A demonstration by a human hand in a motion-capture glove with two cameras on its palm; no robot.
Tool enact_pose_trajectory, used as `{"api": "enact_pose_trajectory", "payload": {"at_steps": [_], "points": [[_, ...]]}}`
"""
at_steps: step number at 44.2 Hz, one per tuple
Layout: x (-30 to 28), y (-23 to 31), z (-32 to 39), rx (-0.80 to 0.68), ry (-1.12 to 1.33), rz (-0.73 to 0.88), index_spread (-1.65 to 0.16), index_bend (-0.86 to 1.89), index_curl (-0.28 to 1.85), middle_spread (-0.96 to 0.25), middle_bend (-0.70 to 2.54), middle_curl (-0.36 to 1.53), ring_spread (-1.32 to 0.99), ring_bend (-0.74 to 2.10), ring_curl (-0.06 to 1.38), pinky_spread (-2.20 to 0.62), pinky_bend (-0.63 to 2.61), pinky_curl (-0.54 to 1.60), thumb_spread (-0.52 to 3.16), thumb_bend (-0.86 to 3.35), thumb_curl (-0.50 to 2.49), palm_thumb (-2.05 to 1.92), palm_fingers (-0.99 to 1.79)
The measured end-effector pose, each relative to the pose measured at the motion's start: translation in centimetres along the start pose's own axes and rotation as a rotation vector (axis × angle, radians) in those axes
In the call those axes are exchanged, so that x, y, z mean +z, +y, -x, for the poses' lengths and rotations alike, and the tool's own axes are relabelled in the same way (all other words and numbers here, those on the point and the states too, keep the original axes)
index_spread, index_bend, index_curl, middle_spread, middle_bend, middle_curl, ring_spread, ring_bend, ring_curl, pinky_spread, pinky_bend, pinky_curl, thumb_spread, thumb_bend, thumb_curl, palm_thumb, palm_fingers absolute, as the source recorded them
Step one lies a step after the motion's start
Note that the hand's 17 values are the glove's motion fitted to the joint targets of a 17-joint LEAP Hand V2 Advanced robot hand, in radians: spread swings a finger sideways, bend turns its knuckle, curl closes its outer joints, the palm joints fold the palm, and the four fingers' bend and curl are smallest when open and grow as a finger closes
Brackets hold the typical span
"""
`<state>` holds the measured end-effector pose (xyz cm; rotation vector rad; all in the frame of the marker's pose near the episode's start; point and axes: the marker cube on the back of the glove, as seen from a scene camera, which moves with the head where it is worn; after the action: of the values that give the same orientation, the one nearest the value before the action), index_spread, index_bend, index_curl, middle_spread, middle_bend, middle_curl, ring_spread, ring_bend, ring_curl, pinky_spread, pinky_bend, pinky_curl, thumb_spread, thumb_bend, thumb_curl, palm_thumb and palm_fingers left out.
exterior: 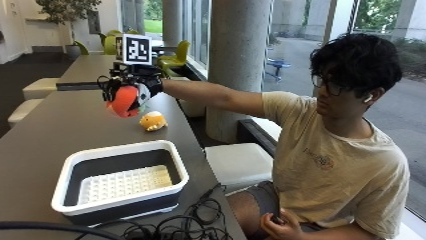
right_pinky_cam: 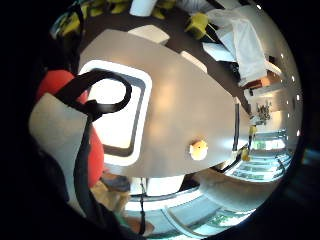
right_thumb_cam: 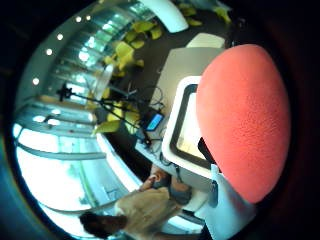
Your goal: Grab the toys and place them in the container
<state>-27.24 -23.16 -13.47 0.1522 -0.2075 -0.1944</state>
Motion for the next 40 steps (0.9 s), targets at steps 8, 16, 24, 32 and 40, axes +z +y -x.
{"api": "enact_pose_trajectory", "payload": {"at_steps": [8, 16, 24, 32, 40], "points": [[1.9, -1.6, 2.3, -0.014, -0.033, 0.015, -0.38, 0.16, 0.38, -0.35, 0.37, 0.57, -0.49, 0.81, 0.62, -0.4, 1.15, 0.46, 0.79, 0.1, 0.85, 0.68, 0.6], [2.6, -1.7, 3.1, -0.02, -0.042, 0.064, -0.35, 0.17, 0.39, -0.3, 0.36, 0.59, -0.41, 0.7, 0.6, -0.31, 1.12, 0.45, 1.04, 0.08, 0.81, 0.59, 0.37], [3.9, -1.6, 3.2, -0.009, 0.007, 0.171, -0.34, 0.16, 0.4, -0.23, 0.29, 0.58, -0.3, 0.55, 0.57, -0.18, 1.17, 0.44, 1.23, 0.05, 0.75, 0.5, 0.13], [4.8, -1.5, 2.7, -0.009, 0.009, 0.191, -0.32, 0.14, 0.38, -0.16, 0.21, 0.55, -0.16, 0.37, 0.51, -0.07, 1.23, 0.43, 1.27, -0.01, 0.65, 0.42, -0.1], [4.5, -1.1, 2.3, -0.014, -0.008, 0.148, -0.31, 0.15, 0.36, -0.09, 0.13, 0.48, -0.08, 0.29, 0.46, -0.01, 1.2, 0.41, 1.27, -0.03, 0.57, 0.35, -0.13]]}}
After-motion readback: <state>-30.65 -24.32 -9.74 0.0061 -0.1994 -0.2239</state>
